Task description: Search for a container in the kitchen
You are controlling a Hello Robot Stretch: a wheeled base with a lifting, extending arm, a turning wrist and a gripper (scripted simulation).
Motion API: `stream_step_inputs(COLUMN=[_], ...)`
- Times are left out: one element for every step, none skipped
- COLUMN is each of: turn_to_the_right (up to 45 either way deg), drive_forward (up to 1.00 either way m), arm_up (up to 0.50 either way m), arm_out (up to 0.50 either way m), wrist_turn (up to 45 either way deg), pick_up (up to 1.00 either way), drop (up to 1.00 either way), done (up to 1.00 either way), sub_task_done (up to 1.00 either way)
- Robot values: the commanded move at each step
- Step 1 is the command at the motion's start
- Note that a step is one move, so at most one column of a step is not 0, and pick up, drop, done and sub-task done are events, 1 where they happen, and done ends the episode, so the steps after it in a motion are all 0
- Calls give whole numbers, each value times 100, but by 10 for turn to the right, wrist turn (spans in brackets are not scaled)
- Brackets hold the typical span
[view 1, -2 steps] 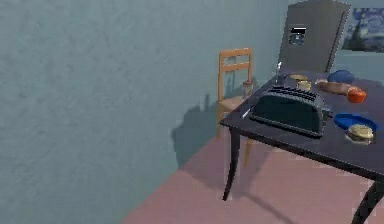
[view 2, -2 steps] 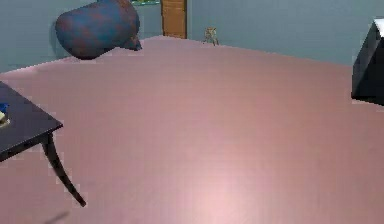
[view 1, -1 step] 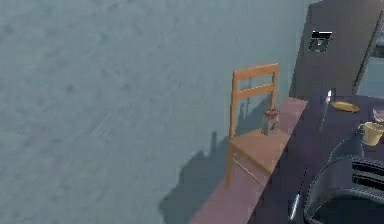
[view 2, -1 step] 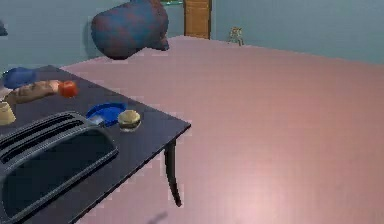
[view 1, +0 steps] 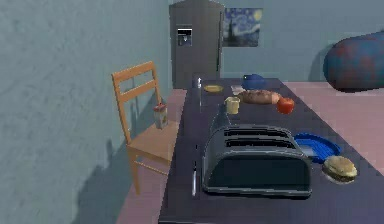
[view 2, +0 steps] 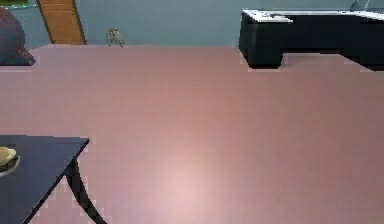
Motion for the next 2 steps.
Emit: stream_step_inputs(turn_to_the_right=[0, 0], drive_forward=[100, 0], arm_up=[0, 0], arm_out=[0, 0], wrist_turn=[0, 0], pick_up=[0, 0], drop=[0, 0], done=[0, 100], sub_task_done=[0, 0])
